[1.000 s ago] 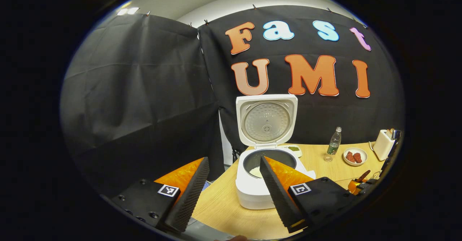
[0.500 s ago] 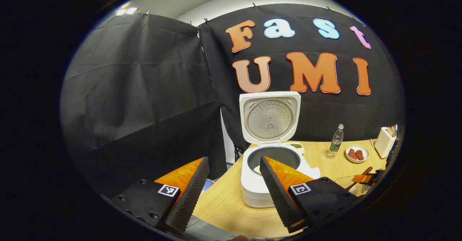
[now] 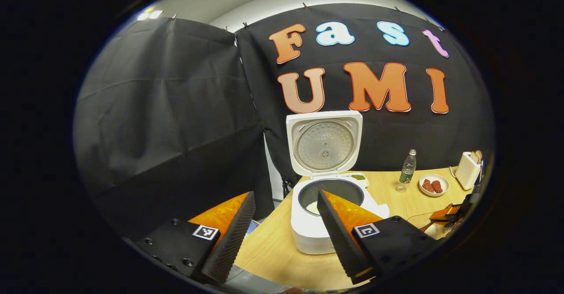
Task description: Close the left gripper, press the button to open the rice cooker; take a wooden spoon from the chopstick holder with the right hand, scoop a spoonful of rice and pour it into the rice cooker, then put the wooden spoon back into the chopstick holder.
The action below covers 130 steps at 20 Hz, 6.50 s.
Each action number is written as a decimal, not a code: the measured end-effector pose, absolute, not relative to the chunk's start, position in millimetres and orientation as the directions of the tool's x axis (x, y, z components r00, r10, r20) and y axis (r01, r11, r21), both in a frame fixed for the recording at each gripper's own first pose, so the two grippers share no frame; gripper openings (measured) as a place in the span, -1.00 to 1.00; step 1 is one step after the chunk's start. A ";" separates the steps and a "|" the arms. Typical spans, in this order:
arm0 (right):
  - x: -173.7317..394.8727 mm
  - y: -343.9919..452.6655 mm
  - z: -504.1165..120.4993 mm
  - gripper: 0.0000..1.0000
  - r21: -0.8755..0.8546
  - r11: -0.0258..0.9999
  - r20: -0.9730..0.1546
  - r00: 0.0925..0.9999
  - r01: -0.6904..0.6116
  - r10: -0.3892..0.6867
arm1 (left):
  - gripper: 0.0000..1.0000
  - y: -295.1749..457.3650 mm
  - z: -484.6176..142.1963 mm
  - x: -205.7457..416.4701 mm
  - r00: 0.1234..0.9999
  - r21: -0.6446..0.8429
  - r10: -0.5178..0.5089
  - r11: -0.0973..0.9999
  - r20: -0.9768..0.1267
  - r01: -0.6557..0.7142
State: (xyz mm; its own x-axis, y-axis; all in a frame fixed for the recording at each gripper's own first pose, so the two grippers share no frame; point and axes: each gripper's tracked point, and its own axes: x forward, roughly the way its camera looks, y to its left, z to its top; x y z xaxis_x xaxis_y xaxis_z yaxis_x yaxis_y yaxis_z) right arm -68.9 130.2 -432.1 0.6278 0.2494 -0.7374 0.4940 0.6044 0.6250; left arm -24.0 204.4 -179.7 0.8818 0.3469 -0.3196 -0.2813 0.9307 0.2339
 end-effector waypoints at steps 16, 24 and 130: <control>-54.4 60.7 -393.1 -0.75 0.805 0.257 -0.593 0.725 0.535 0.351 | 0.80 166.0 -172.9 -13.6 0.903 0.215 0.310 0.943 -0.298 -0.253; -15.1 62.7 -340.6 -0.75 0.884 -0.019 -0.419 0.809 0.468 0.412 | 0.79 176.0 -172.3 -22.3 0.895 0.188 0.341 0.936 -0.286 -0.296; -10.6 -78.3 -252.4 -0.75 0.301 0.942 -0.471 0.882 0.146 0.014 | 0.92 112.5 -205.4 -2.4 0.862 0.170 0.265 0.963 -0.432 -0.211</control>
